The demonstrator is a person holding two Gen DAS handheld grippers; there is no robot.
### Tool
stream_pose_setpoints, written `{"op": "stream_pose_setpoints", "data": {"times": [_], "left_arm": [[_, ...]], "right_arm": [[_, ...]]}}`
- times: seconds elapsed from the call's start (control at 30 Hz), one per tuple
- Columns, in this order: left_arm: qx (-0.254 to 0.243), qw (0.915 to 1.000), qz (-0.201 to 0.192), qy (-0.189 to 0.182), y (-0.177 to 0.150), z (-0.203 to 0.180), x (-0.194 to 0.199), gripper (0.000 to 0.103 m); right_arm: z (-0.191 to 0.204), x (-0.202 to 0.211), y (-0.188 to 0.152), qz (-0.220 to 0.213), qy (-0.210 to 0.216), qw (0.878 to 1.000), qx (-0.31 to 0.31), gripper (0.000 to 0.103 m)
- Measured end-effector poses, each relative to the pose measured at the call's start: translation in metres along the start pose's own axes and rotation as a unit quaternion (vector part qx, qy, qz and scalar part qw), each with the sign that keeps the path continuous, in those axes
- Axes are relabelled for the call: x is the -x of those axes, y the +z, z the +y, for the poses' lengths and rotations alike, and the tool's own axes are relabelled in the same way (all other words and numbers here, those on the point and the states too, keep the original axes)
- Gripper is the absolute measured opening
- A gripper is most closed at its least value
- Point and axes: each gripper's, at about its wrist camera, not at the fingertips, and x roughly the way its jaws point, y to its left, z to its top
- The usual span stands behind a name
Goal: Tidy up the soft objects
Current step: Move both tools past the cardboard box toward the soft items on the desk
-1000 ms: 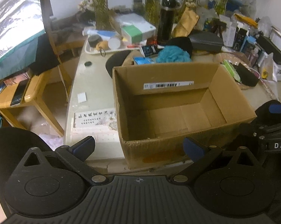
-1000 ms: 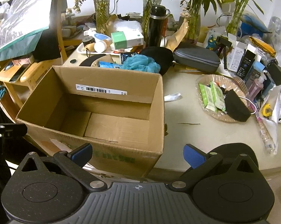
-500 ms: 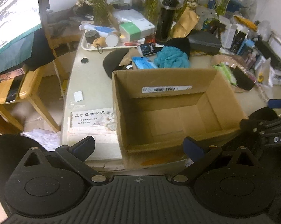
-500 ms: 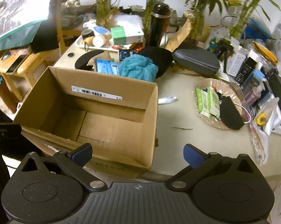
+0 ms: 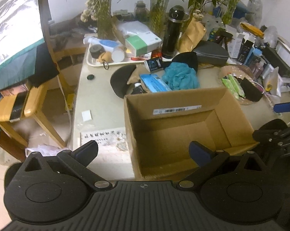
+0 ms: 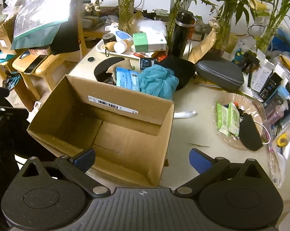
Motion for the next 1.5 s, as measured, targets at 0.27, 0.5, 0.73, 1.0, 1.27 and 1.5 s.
{"op": "stream_pose_setpoints", "data": {"times": [0.27, 0.5, 0.73, 1.0, 1.27, 1.5], "left_arm": [[-0.009, 1.0000, 0.000, 0.005, 0.012, 0.009, -0.003, 0.103], [-0.017, 0.9998, -0.011, -0.006, 0.020, 0.013, -0.006, 0.103], [-0.020, 0.9995, -0.022, -0.011, 0.028, 0.019, -0.011, 0.103], [-0.013, 0.9995, -0.026, -0.015, 0.039, 0.031, -0.026, 0.103], [0.013, 0.9982, -0.059, 0.001, 0.052, 0.044, -0.039, 0.103], [0.020, 0.9961, -0.075, 0.040, 0.066, 0.054, -0.058, 0.103]], "right_arm": [[-0.011, -0.004, 0.008, 0.002, -0.004, 1.000, 0.006, 0.103], [-0.027, -0.012, 0.016, -0.004, -0.023, 1.000, 0.005, 0.103], [-0.051, -0.019, 0.024, -0.009, -0.038, 0.999, -0.020, 0.103], [-0.080, -0.034, 0.034, -0.035, -0.029, 0.997, -0.063, 0.103], [-0.093, -0.061, 0.048, -0.040, -0.057, 0.997, -0.036, 0.103], [-0.118, -0.088, 0.061, -0.054, -0.042, 0.996, -0.049, 0.103]]}}
